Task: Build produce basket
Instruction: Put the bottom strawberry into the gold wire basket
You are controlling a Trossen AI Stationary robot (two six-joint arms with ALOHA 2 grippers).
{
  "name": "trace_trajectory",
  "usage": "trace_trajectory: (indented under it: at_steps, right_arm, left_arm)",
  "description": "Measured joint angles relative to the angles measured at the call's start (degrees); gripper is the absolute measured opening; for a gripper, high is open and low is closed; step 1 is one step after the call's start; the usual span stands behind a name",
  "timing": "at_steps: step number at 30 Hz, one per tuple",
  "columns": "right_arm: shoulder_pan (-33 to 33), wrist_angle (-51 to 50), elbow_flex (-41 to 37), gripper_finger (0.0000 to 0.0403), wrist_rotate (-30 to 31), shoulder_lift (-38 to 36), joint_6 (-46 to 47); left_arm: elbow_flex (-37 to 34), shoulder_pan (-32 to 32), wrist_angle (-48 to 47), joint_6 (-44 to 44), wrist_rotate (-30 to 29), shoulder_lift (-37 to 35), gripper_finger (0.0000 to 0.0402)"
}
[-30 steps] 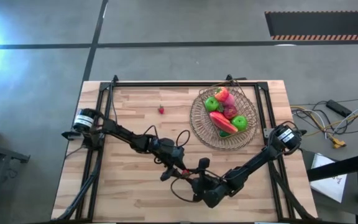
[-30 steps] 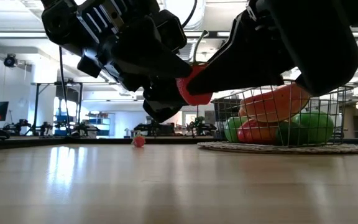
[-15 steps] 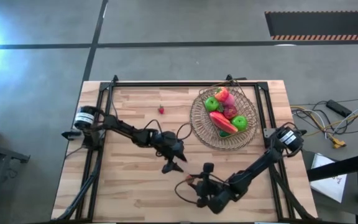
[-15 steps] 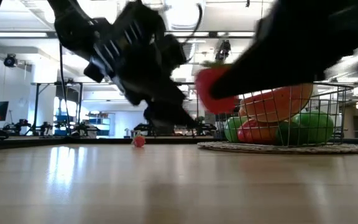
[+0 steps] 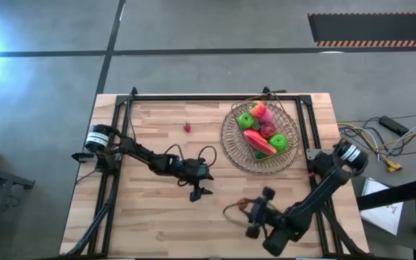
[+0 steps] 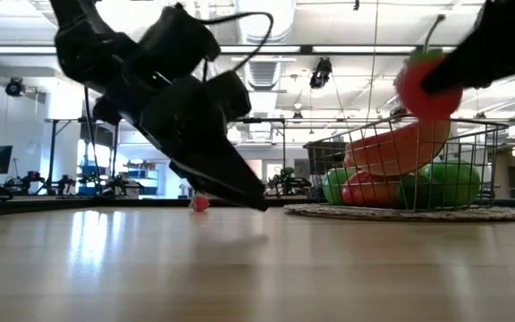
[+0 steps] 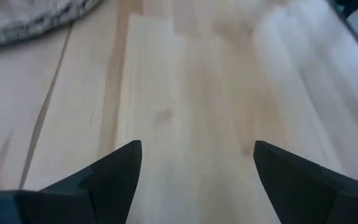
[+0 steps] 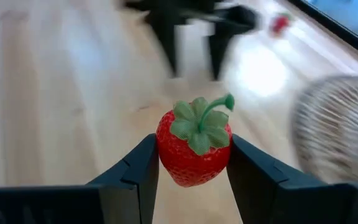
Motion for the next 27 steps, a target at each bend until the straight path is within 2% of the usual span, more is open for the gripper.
trace_trajectory:
  at_steps: [6, 11, 15, 21, 27]
  right_arm:
    - [-3.8, -23.2, 0.0, 0.0147, -1.2, -10.8, 19.2]
    - [-12.5, -35.3, 0.0, 0.0147, -2.4, -20.1, 22.2]
    - [-23.9, -38.9, -1.3, 0.0148, -7.5, -26.5, 17.9]
    - [-44.4, -38.1, -7.6, 0.0148, -16.9, -33.4, 7.3]
    - [-57.7, -24.5, -14.2, 0.0148, -20.8, -35.8, -5.3]
  left_arm:
    - [-1.5, -3.4, 8.5, 0.1, -2.8, 0.2, 0.0293]
    - [-2.3, -4.3, 11.8, 0.1, -3.2, 0.3, 0.0293]
    - [-2.6, -4.4, 11.6, 0.2, -3.6, 0.3, 0.0293]
    - [-3.0, -4.4, 11.6, 0.1, -3.7, 0.3, 0.0293]
    - [-3.0, -4.4, 11.6, 0.2, -3.9, 0.3, 0.0293]
